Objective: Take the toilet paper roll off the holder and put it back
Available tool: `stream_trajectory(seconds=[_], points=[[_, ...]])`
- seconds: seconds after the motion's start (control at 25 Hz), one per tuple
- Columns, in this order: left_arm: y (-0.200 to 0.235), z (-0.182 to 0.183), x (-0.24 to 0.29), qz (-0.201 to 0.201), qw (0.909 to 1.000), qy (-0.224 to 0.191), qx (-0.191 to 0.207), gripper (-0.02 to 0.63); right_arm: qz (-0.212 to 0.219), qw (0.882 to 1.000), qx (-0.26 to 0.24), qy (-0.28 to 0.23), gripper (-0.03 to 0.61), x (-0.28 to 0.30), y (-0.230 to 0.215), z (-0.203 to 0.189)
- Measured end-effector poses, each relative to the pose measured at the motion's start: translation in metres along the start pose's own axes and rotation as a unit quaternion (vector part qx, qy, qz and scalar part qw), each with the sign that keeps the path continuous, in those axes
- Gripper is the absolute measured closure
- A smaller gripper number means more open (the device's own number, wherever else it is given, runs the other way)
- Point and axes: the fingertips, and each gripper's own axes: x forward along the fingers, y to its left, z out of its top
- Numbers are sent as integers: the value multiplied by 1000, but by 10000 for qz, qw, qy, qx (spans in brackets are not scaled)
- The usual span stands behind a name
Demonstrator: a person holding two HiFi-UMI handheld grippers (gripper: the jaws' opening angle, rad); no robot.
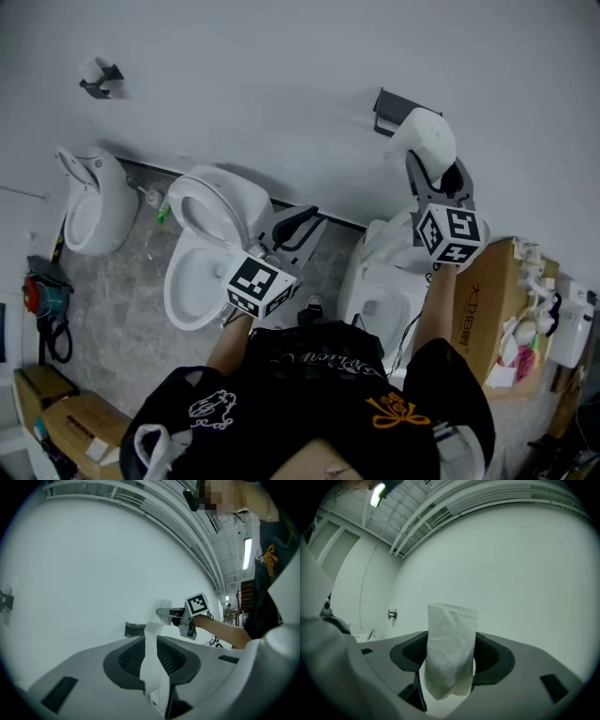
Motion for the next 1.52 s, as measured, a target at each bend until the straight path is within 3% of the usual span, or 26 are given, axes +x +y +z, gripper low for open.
stream_trajectory(seconds=[0.36, 0.72, 0.96, 1.24, 1.52], points=[[25, 12, 36, 228, 9997, 3, 116, 540, -36, 9997, -75, -226, 285, 83, -56, 20], [32, 15, 55, 350, 9993, -15, 164, 540, -399, 9992, -38, 78, 285, 128, -98, -10], [34, 14, 57, 440, 9988, 18, 191, 540, -541, 9970, -308, 467, 285, 142, -103, -39], [34, 9, 53, 542, 9983, 77, 192, 540, -618, 9976, -174, 251, 284, 145, -107, -44], [31, 6, 53, 524, 9984, 144, 185, 540, -323, 9989, -283, 203, 250, 136, -101, -45]])
